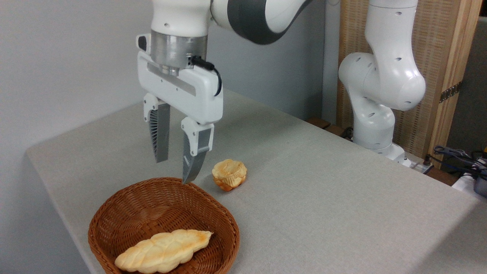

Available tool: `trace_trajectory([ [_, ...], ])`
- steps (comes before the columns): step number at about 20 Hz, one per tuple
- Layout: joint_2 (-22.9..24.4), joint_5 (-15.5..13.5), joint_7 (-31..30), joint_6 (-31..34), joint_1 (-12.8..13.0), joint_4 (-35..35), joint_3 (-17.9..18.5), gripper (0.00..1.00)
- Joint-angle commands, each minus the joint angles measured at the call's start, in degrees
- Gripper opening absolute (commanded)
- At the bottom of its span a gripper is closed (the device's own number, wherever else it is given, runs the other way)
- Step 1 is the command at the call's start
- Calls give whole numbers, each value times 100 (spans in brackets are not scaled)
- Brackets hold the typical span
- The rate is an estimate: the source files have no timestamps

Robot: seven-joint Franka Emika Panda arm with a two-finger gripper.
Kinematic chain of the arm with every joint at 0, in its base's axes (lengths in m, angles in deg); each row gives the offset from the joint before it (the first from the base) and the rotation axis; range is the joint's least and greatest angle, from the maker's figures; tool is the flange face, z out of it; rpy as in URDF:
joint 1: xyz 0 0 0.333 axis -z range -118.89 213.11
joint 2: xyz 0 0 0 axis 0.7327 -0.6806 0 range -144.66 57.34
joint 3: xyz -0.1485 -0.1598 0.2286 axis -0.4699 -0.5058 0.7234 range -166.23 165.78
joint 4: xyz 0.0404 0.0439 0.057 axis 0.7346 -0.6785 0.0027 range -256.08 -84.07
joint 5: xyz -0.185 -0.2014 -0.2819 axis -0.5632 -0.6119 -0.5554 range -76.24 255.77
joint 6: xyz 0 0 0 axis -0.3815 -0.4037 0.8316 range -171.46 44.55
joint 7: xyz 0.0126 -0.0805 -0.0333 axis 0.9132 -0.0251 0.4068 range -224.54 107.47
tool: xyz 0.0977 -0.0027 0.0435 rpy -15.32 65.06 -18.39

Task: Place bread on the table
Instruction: 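Move the gripper over the basket and lower it onto the braided loaf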

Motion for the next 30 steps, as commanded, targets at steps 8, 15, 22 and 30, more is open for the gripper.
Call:
trace_trajectory([
  [8, -1154, 19, 549, -1222, 39, 38, 210, 100],
  [15, -1515, 19, 1156, -1575, 31, 38, 263, 99],
  [22, -1761, 19, 1341, -1733, 31, 29, 280, 99],
  [30, -1823, 19, 1498, -1733, -5, 38, 298, 42],
])
